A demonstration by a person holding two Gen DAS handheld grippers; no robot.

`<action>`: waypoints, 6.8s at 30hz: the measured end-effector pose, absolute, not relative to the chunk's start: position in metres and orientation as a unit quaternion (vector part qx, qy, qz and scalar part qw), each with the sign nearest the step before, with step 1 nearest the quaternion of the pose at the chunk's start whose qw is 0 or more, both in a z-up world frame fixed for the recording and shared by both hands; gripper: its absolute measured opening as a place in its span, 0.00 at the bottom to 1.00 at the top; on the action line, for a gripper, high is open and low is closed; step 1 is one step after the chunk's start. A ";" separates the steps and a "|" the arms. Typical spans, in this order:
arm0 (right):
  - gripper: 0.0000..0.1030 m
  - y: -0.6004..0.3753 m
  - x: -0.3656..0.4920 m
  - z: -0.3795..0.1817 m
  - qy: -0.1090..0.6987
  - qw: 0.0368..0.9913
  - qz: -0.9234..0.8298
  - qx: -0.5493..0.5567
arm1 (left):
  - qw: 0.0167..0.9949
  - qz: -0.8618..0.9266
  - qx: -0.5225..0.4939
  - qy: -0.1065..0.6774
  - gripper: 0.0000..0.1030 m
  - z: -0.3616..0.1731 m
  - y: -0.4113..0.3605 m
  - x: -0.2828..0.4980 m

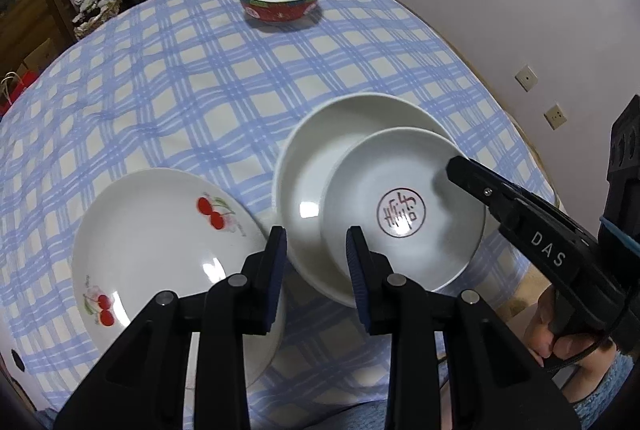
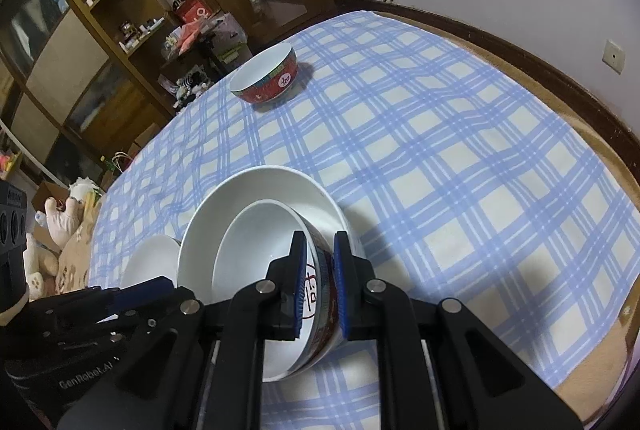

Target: Organize plates and bowls

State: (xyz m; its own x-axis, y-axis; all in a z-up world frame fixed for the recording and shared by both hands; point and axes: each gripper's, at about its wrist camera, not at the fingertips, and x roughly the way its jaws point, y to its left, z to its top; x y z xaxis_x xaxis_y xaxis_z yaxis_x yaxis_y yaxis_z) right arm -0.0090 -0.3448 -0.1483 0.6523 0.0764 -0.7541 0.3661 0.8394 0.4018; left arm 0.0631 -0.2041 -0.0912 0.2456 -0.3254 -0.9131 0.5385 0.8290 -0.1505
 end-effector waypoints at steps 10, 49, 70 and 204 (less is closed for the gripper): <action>0.14 -0.356 -0.019 -0.145 0.391 0.864 -0.108 0.298 | 0.804 -0.252 0.070 0.534 0.37 -0.072 -0.171 0.067; 0.78 -0.333 -0.039 -0.074 0.275 0.934 -0.118 0.196 | 0.877 -0.198 0.087 0.429 0.81 -0.015 -0.129 0.068; 0.87 -0.370 0.072 -0.048 0.274 0.945 -0.113 0.141 | 0.888 -0.191 0.095 0.407 0.81 0.005 -0.161 0.182; 0.11 -0.302 -0.007 -0.125 0.396 0.898 -0.083 0.175 | 0.812 -0.286 0.063 0.504 0.13 -0.107 -0.196 0.073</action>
State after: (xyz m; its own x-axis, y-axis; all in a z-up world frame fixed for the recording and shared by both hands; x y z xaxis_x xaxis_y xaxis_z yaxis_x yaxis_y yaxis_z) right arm -0.0072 -0.3018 -0.1247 0.6729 -0.0113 -0.7397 0.2883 0.9248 0.2482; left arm 0.0732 -0.1958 -0.1067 0.3279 -0.4009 -0.8554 0.5282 0.8285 -0.1858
